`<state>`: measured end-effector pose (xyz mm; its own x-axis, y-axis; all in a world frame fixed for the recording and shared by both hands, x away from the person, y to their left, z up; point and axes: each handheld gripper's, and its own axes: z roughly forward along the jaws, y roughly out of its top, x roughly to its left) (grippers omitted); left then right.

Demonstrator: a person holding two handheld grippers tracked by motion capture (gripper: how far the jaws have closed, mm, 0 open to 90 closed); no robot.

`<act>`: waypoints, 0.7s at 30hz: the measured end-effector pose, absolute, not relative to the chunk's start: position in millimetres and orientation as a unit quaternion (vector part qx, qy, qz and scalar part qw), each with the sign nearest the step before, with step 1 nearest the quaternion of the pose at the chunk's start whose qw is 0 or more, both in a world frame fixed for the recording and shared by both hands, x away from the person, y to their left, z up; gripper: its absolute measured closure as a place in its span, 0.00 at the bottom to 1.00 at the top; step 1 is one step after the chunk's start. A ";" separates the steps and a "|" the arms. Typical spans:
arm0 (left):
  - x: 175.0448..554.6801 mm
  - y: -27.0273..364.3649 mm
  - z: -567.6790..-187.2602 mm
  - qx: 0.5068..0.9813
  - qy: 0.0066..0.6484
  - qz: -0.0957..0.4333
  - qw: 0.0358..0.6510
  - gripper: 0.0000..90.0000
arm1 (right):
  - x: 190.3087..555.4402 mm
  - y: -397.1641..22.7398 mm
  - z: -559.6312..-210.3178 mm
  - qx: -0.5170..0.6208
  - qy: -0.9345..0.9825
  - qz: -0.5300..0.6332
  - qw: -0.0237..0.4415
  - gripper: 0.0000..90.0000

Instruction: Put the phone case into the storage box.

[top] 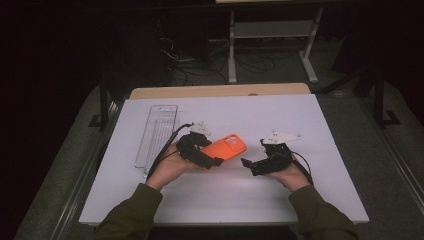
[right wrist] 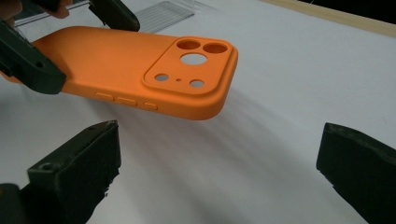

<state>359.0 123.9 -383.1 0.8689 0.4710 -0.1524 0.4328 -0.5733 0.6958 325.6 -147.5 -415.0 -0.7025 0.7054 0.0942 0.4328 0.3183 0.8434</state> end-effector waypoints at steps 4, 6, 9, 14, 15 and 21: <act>359.5 124.4 -382.7 0.893 0.245 0.025 0.376 0.18 | 324.8 -147.8 -416.9 0.355 0.799 0.460 0.155 0.00; 357.5 122.3 -383.8 0.886 0.257 0.020 0.385 0.18 | 325.1 -148.2 -418.0 0.352 0.801 0.456 0.162 0.00; 357.6 121.8 -384.2 0.888 0.251 0.021 0.384 0.18 | 324.3 -147.3 -419.7 0.351 0.804 0.448 0.171 0.00; 357.8 122.1 -384.1 0.890 0.249 0.020 0.381 0.18 | 322.6 -145.9 -421.3 0.347 0.809 0.436 0.190 0.00; 357.5 121.8 -384.5 0.889 0.252 0.018 0.383 0.18 | 322.5 -145.9 -421.5 0.345 0.809 0.434 0.194 0.00; 357.7 122.3 -384.3 0.889 0.250 0.018 0.383 0.18 | 321.5 -146.8 -421.6 0.336 0.813 0.424 0.216 0.00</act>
<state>357.7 122.3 -384.3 0.8744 0.4582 -0.1597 0.4306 -0.5809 0.6908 321.5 -146.8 -421.6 -0.6812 0.7292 -0.0652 0.3634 0.4140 0.8346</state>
